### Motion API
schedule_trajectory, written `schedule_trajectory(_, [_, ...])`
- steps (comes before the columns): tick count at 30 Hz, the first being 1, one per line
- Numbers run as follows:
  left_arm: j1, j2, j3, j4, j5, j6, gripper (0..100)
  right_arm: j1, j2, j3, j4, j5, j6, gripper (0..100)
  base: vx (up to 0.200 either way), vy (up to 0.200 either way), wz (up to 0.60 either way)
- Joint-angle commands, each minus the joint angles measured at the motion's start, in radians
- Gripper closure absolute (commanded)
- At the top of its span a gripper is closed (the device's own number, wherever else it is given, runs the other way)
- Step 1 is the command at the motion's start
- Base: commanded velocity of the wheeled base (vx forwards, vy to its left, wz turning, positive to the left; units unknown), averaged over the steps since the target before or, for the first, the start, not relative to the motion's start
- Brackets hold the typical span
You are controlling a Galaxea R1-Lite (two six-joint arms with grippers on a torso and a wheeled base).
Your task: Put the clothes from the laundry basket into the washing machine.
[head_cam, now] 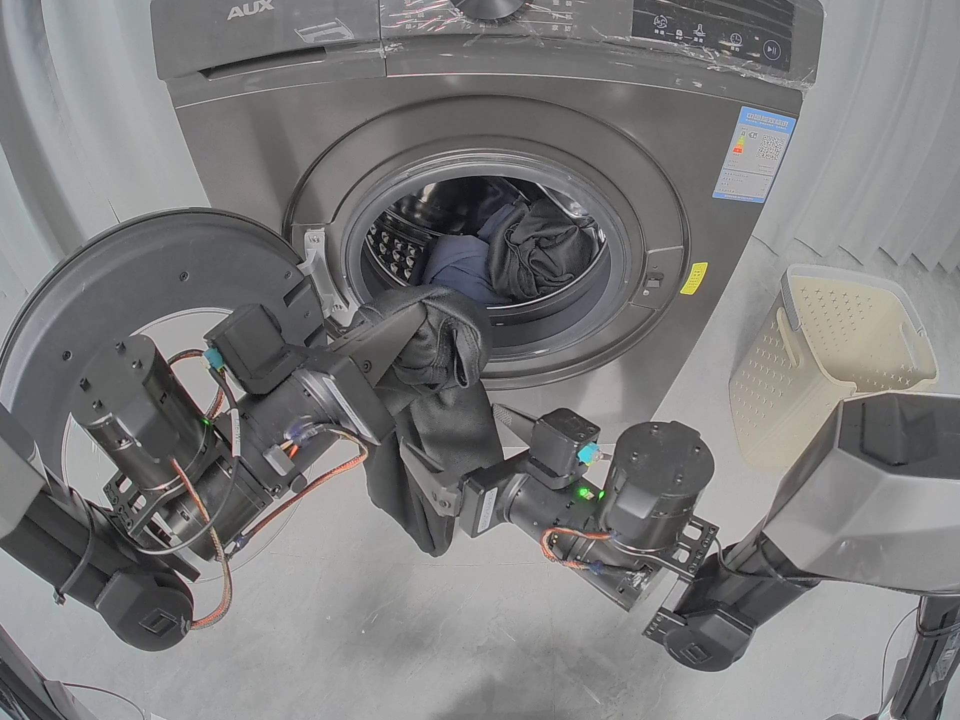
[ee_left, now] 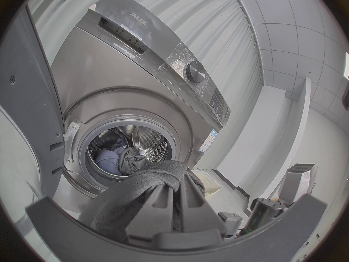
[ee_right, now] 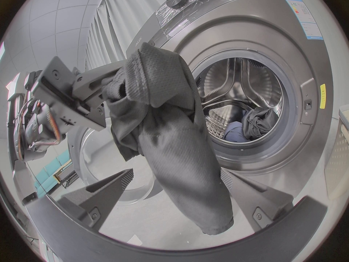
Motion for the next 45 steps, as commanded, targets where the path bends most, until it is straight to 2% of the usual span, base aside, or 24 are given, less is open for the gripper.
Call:
schedule_trajectory(1, [-0.002,0.0,0.0,-0.002,0.0,-0.001,100,-0.03,0.059,-0.071,0.002,0.001,-0.006,0,0.0,0.0,0.0])
schedule_trajectory(13, [-0.002,-0.002,0.0,-0.002,-0.001,-0.001,100,-0.066,0.07,-0.134,-0.02,-0.005,0.003,0,0.0,0.0,0.0])
schedule_trajectory(14, [-0.002,-0.002,0.0,-0.002,-0.001,-0.001,100,-0.067,0.067,-0.132,-0.023,-0.005,0.006,100,0.0,0.0,0.0])
schedule_trajectory(23, [0.007,0.009,-0.002,0.0,-0.001,-0.002,100,-0.062,0.004,-0.095,-0.027,-0.007,0.008,100,0.0,0.0,0.0])
schedule_trajectory(32, [0.008,0.015,-0.006,0.0,0.002,-0.004,100,-0.044,-0.122,0.096,-0.027,-0.002,0.008,100,0.0,0.0,0.0])
schedule_trajectory(38, [0.01,0.012,-0.006,-0.002,-0.001,-0.007,100,-0.02,-0.152,0.127,-0.029,-0.002,0.009,100,0.0,0.0,0.0])
schedule_trajectory(39, [0.01,0.012,-0.006,-0.002,-0.001,-0.007,0,-0.02,-0.152,0.127,-0.029,-0.002,0.009,100,0.0,0.0,0.0])
schedule_trajectory(45, [0.039,0.042,-0.006,0.0,0.002,-0.01,0,-0.016,-0.269,0.224,-0.026,-0.001,0.009,100,0.0,0.0,0.0])
